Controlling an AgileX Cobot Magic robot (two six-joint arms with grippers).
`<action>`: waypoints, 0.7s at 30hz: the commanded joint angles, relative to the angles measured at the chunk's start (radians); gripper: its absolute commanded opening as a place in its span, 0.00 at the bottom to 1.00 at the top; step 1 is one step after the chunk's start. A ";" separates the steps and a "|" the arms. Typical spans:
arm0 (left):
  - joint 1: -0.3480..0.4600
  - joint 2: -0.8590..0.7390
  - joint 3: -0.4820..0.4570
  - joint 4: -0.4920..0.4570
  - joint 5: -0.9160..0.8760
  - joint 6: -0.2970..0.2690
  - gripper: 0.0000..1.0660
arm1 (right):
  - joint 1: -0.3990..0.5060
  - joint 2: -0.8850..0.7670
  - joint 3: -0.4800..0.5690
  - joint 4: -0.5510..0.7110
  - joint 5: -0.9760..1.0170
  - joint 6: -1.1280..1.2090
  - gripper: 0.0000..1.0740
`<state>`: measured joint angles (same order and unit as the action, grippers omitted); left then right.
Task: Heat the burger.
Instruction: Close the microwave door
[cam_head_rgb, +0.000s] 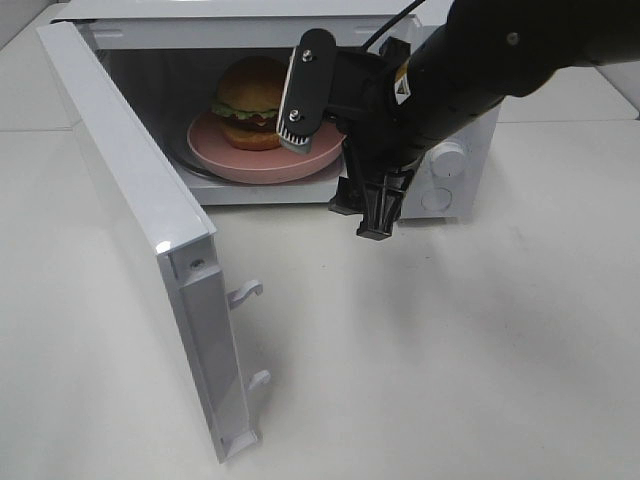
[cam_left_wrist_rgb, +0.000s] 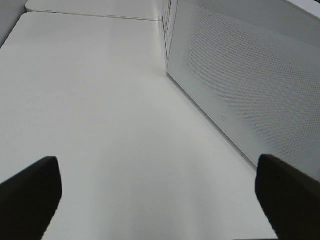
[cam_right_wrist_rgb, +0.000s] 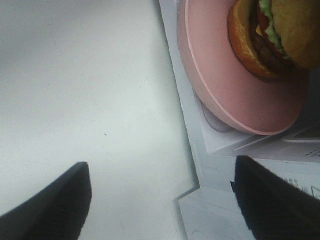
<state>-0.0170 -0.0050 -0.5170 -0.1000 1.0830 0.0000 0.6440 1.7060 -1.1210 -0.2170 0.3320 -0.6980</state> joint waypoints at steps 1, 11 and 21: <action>-0.001 -0.017 0.002 -0.001 -0.015 0.000 0.92 | -0.004 -0.088 0.051 0.010 -0.003 0.136 0.71; -0.001 -0.017 0.002 -0.001 -0.015 0.000 0.92 | -0.004 -0.266 0.124 0.011 0.063 0.448 0.71; -0.001 -0.017 0.002 -0.001 -0.015 0.000 0.92 | -0.004 -0.472 0.137 0.008 0.395 0.698 0.71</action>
<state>-0.0170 -0.0050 -0.5170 -0.1000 1.0830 0.0000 0.6440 1.2620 -0.9880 -0.2110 0.5930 -0.0410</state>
